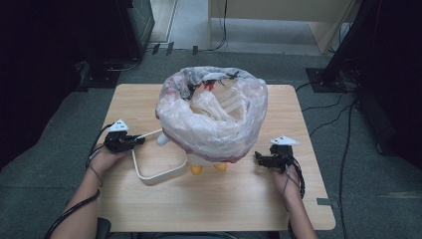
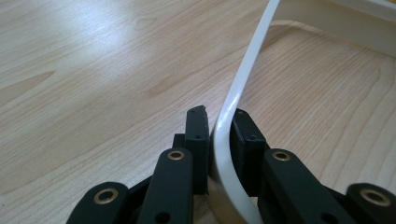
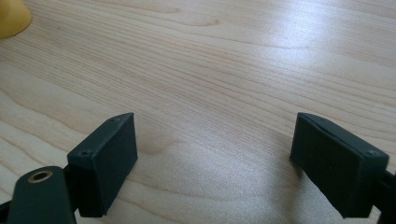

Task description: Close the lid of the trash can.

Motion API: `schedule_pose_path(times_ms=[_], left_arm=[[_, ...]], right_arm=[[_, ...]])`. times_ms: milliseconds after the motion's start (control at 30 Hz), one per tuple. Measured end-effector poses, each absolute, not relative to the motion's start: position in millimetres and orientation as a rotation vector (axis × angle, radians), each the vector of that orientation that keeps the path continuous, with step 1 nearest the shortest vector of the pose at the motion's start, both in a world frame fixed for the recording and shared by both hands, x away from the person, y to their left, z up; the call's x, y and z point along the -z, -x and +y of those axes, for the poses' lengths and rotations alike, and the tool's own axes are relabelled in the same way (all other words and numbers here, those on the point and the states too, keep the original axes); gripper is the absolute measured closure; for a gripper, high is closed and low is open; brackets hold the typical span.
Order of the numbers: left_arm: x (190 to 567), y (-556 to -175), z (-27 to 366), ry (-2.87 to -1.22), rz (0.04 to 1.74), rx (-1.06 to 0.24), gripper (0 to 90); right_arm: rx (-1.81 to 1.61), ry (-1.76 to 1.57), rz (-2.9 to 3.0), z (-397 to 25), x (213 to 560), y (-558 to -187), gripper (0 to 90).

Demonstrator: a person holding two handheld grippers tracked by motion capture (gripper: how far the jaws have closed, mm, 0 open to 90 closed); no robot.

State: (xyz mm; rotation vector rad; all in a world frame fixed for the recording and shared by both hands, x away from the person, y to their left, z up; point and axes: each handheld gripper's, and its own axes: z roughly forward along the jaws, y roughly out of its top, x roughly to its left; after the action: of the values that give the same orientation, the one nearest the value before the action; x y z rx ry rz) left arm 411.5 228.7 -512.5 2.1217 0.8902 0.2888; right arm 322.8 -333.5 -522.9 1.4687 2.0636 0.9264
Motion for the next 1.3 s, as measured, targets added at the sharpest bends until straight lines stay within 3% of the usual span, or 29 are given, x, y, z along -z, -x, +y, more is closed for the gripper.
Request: schedule_pose_path(times_ms=[400,1300], left_arm=[[508,-411,239,-2.106,0.890,-0.246,79.6],[442,-433,252,-2.171,0.832,-0.220,79.7]], right_arm=[[-0.927,-1.468,2.064,-333,523,-323,14.1],[-0.926,-1.468,2.064,-333,523,-323,14.1]])
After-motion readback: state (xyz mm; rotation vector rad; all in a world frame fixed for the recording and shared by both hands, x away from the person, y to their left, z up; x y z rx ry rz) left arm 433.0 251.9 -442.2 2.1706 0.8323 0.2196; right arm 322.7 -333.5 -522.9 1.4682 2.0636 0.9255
